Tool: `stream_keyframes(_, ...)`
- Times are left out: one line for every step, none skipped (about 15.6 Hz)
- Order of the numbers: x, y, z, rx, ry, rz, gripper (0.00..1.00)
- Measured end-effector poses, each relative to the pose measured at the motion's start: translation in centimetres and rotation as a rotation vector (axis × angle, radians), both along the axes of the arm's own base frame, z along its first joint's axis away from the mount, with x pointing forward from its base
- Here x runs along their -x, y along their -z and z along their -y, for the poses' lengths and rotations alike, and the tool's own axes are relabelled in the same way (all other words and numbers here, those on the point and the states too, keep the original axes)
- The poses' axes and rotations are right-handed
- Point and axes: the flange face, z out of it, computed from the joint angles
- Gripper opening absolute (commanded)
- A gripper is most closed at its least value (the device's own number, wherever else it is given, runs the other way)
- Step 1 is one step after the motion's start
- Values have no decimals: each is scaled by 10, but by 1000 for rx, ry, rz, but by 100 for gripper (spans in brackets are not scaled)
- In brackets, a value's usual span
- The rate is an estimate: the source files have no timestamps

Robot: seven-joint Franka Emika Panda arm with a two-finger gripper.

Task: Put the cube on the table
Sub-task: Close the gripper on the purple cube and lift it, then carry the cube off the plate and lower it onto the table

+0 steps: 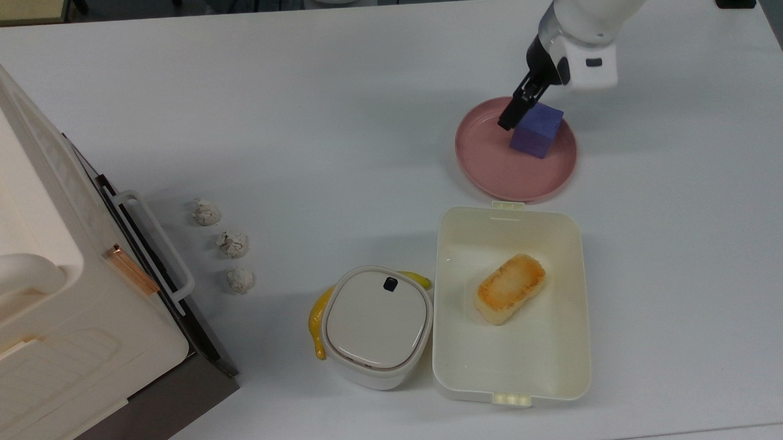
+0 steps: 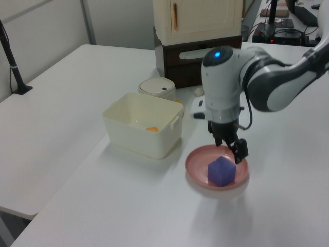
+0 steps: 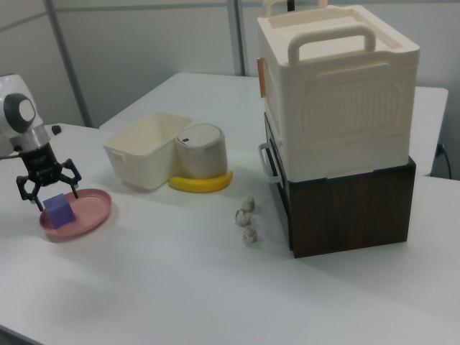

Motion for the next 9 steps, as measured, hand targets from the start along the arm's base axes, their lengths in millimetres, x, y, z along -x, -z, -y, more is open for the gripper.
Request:
stream_keyframes(0, 9, -4, 6, -13, 1, 97)
stream_keyframes(0, 18, -7, 15, -26, 3, 94)
stream_keyframes(0, 25, -10, 24, -37, 3, 84)
stream_keyframes(2, 30, -12, 29, -45, 1, 75)
stream_keyframes(4, 33, -16, 31, -52, -2, 66)
stream_keyframes(6, 34, -20, 31, -56, -2, 60)
stream_keyframes(8, 33, -23, 31, -55, 0, 59)
stream_keyframes(9, 33, -25, 31, -50, 4, 51)
stream_keyframes(9, 31, -25, 29, -46, 7, 40)
